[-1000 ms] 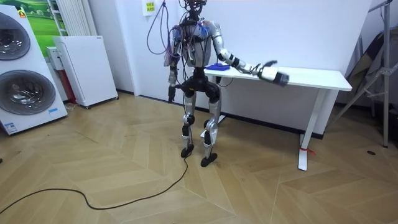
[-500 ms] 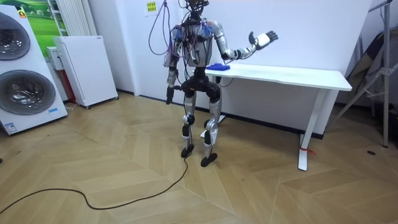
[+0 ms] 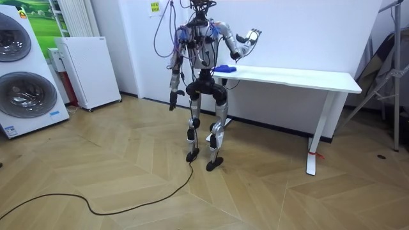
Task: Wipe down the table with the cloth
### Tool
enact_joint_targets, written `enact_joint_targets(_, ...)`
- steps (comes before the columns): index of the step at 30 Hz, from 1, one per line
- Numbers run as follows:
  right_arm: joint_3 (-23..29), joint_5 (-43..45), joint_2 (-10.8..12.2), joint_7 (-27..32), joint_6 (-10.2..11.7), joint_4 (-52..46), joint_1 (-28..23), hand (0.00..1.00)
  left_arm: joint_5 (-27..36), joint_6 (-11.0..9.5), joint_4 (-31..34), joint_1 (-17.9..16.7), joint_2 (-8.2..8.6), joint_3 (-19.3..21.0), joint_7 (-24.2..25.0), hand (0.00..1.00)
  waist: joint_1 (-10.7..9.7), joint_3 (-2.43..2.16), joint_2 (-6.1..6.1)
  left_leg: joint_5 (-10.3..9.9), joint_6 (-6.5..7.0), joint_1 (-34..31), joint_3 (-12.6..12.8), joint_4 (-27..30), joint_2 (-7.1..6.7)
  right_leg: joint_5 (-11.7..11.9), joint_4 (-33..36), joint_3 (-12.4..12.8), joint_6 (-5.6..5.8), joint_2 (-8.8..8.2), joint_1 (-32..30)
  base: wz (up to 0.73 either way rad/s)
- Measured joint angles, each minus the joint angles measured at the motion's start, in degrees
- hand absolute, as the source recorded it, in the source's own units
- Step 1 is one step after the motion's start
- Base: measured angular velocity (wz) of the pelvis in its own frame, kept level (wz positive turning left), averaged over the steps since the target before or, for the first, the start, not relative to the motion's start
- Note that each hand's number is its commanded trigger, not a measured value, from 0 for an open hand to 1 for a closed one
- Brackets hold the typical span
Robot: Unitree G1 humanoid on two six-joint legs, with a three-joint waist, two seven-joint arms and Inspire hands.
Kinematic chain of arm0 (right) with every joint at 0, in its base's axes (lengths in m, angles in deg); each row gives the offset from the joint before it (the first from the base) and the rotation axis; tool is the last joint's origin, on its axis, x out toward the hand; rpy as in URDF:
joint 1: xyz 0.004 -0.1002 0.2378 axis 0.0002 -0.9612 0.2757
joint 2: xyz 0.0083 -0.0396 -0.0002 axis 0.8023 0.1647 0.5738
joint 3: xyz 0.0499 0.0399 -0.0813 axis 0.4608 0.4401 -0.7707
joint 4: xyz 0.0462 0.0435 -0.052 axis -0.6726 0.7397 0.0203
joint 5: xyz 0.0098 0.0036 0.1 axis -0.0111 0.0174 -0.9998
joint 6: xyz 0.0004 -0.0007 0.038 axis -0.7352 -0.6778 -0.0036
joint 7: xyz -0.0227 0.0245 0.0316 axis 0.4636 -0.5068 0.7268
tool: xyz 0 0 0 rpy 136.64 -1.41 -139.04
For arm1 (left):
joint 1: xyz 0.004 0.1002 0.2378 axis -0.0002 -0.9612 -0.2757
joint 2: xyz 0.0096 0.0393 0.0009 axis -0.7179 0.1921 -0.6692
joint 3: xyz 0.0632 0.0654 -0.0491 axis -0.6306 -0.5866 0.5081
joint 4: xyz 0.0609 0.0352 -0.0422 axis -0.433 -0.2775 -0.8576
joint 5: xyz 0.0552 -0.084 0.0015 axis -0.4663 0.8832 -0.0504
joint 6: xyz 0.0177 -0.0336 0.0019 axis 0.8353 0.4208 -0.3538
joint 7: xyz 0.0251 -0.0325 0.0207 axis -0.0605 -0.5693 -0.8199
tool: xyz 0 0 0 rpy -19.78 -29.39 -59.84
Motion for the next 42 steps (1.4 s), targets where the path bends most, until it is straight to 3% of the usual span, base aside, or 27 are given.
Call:
enact_joint_targets(5, -4.01, 4.44, -0.61, -3.9, -0.03, 0.71, 0.64, 0.0, 0.02, -0.03, -0.01, 0.04, -0.21, -1.73, 0.73, 0.0, 1.14, -0.16, -0.4, 0.01, 0.01, -0.25, -1.39, 0.14, -0.3, 0.0, -0.24, -1.48, 0.0, -0.16, 0.46, 0.14)
enact_joint_targets(11, -8.11, 6.47, -0.72, -9.26, -0.09, 3.73, 1.65, 0.0, -0.02, -0.12, 1.51, -0.35, -0.23, -2.94, 1.15, 0.0, 1.6, 0.09, -1.25, 0.02, 0.01, -0.89, -3.22, 0.57, -0.56, 0.0, -0.38, -2.99, 0.0, -0.22, 0.86, 0.14)
enact_joint_targets(15, -8.74, 9.59, -0.79, -11.8, -0.51, 5.84, 1.62, 0.0, -0.18, -0.31, 3.05, -0.49, -0.39, -3.64, 2.09, 0.0, 2.88, 0.23, -1.34, 0.02, 0.01, -1.16, -3.64, 0.63, -0.66, 0.0, -0.42, -3.57, 0.0, -0.28, 0.78, 0.06)
enact_joint_targets(22, -15.02, 12.68, -1.18, -16.56, -1.95, 8.14, 0.51, 0.0, -0.11, -0.23, 3.11, -1.11, -0.75, -3.8, 3.5, 0.0, 3.41, 0.26, -1.3, 0.02, 0.01, -1.0, -4.39, 0.63, -0.85, 0.02, -1.32, -4.18, 0.02, -0.24, 1.73, 0.05)
enact_joint_targets(26, -17.37, 13.45, -1.19, -18.24, -1.67, 12.2, 0.33, 0.0, -0.03, -0.25, 3.23, -0.96, -0.83, -3.85, 3.5, 0.0, 3.87, 0.34, -1.18, 0.02, 0.01, -0.74, -5.18, 0.74, -0.97, 0.02, -1.37, -5.13, 0.04, -0.28, 2.61, 0.11)
enact_joint_targets(31, -17.39, 13.54, -1.19, -18.63, -1.56, 19.08, -0.4, 0.0, -0.03, -0.28, 3.14, -1.36, -0.82, -3.85, 3.48, 0.0, 4.4, 0.23, -0.95, 0.02, 0.0, -0.96, -5.9, 0.81, -1.08, 0.02, -1.44, -5.3, 0.04, -0.26, 2.66, 0.08)
enact_joint_targets(36, -17.35, 13.57, -1.2, -18.62, -1.11, 19.33, -1.48, 0.0, -0.07, -0.27, 3.17, -2.09, -0.82, -3.77, 3.46, 0.0, 4.28, -0.05, -0.47, 0.11, -0.03, -1.22, -5.9, 0.81, -1.09, 0.02, -1.46, -5.32, 0.04, -0.26, 2.66, 0.0)
enact_joint_targets(42, -17.37, 14.52, -1.19, -18.06, 0.29, 19.29, -2.81, 0.0, -2.22, -1.21, 3.31, -1.85, -0.82, -3.84, 3.24, 0.0, 4.27, -0.35, -0.83, 0.12, -0.02, -1.19, -5.9, 0.82, -1.26, 0.03, -2.27, -5.48, 0.05, -0.28, 2.98, 0.0)
